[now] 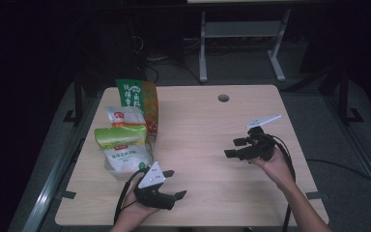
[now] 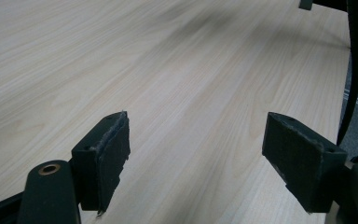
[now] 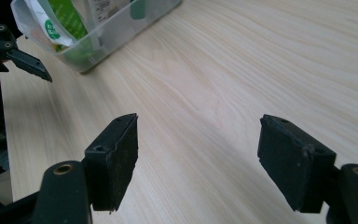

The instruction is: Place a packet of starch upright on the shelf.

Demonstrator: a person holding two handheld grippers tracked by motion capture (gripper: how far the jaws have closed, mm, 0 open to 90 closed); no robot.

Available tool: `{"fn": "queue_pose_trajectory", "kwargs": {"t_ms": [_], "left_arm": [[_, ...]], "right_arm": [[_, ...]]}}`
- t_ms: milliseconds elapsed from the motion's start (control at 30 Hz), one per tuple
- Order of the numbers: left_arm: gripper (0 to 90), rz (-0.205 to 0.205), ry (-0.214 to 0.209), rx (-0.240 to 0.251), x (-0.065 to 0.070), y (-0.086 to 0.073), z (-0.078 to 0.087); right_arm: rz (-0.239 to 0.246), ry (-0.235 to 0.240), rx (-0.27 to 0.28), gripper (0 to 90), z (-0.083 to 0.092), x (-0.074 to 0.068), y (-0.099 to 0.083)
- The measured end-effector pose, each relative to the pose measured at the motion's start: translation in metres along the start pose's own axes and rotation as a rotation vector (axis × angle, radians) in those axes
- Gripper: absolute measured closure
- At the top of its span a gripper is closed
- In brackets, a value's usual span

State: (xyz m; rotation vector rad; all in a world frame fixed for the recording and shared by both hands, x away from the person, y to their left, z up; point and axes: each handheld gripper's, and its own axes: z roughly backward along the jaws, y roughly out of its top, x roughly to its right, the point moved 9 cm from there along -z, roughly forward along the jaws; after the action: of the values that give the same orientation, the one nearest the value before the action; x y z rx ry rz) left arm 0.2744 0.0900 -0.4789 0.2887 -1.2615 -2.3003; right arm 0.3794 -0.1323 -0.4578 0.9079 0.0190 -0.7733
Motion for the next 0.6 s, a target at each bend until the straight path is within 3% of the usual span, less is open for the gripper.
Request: {"fn": "queue_pose_trajectory", "kwargs": {"t_ms": [600], "left_arm": [[22.7,-0.001,0.007,0.001,-0.002,-0.001,-0.001]], "right_arm": [[-0.044,-0.042,0.01,27.9,0.024,0.015,-0.038]]}}
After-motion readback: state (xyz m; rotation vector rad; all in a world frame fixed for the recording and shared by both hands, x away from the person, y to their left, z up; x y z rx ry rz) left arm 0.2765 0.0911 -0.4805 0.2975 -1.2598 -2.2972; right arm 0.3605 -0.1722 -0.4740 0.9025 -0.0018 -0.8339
